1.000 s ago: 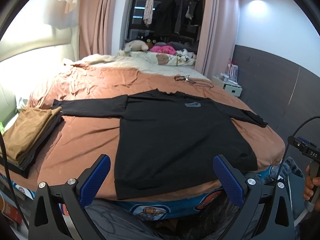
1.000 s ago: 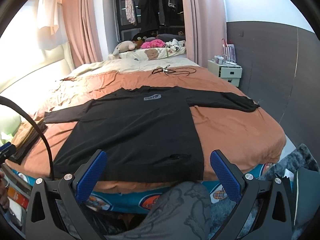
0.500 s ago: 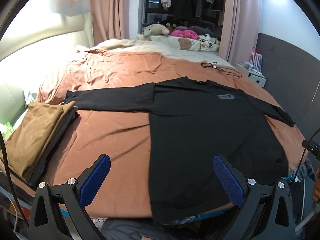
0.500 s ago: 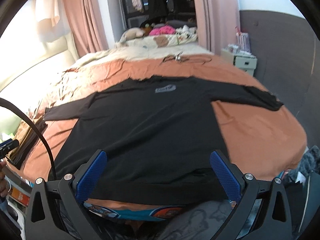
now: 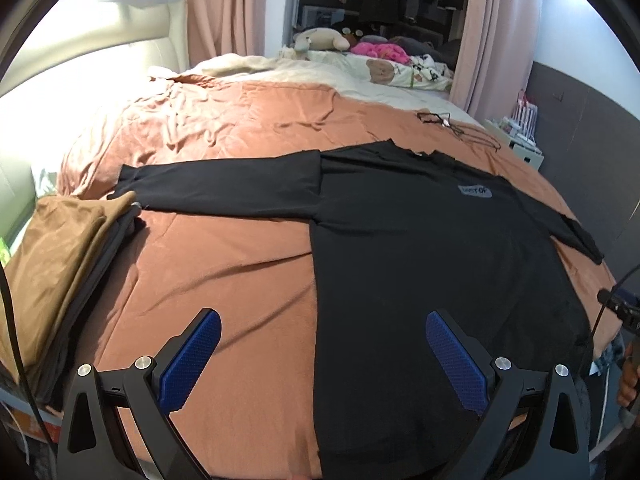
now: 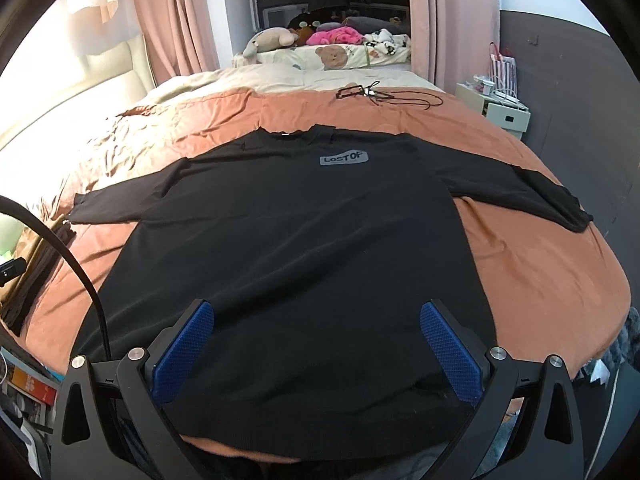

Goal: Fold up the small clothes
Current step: 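Move the left gripper down to the sleeve of the black T-shirt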

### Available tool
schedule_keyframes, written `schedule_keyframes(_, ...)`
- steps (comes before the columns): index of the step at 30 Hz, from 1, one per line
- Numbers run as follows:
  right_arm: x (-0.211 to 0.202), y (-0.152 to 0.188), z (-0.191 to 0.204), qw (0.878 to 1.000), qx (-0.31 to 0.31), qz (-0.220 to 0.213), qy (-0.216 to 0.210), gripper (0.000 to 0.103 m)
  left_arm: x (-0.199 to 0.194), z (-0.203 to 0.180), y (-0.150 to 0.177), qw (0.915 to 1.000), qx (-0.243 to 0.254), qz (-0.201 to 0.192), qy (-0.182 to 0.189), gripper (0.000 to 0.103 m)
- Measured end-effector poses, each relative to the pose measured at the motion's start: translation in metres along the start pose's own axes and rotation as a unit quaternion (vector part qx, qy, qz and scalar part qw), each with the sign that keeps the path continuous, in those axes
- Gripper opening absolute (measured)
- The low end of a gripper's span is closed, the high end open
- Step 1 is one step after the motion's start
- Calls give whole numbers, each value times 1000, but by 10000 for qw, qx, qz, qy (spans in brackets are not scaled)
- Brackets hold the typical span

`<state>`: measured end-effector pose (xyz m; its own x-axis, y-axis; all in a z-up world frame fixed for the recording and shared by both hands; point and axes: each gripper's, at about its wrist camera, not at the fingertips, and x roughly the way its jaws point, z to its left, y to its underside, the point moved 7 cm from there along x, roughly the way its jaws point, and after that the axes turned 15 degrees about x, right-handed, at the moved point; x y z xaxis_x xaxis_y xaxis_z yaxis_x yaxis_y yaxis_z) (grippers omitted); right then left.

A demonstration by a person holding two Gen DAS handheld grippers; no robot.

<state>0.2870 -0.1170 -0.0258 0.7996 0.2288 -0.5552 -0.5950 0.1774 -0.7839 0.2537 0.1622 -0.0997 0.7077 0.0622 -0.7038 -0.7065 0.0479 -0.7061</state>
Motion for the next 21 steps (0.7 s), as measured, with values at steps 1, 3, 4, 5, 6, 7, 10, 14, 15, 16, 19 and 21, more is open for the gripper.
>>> schedule_keyframes(1, 4, -3, 1, 10000, -4, -25, 39, 103, 4, 0, -1, 10000, 12, 0, 36, 103)
schedule_keyframes(3, 12, -8, 3, 10000, 0, -77, 52, 103, 13, 0, -4, 9998, -9, -21, 192, 103)
schedule_keyframes(4, 16, -9, 4, 10000, 20, -84, 34, 103, 16, 2, -4, 9997, -18, -21, 247, 103)
schedule_keyframes(5, 19, -10, 5, 10000, 36, -90, 12, 103, 20, 2, -6, 9995, -29, -21, 313, 103)
schedule_keyframes(6, 24, -11, 8, 9999, 53, -87, -16, 103, 25, 4, -7, 9993, -16, -34, 361, 103)
schedule_keyframes(7, 27, -12, 9, 10000, 52, -81, -25, 103, 29, 6, -9, 9993, 1, -34, 364, 103)
schedule_keyframes(10, 40, -13, 19, 9999, -77, -82, -54, 103, 43, 19, -12, 9994, -99, -12, 340, 103)
schedule_keyframes(14, 62, -15, 30, 9998, -145, 28, -156, 103, 58, 45, -16, 9976, -588, -74, 352, 102)
schedule_keyframes(15, 67, -17, 32, 9997, -142, 54, -194, 103, 63, 55, -17, 9968, -739, -65, 292, 102)
schedule_keyframes(16, 72, -19, 35, 9996, -132, 73, -247, 103, 68, 63, -18, 9960, -854, -46, 247, 101)
schedule_keyframes(19, 84, -25, 38, 9992, -168, 96, -360, 103, 83, 89, -17, 9920, -1252, 105, 118, 97)
schedule_keyframes(21, 91, -28, 43, 9987, -255, 133, -411, 103, 92, 107, -14, 9883, -1510, 207, 4, 92)
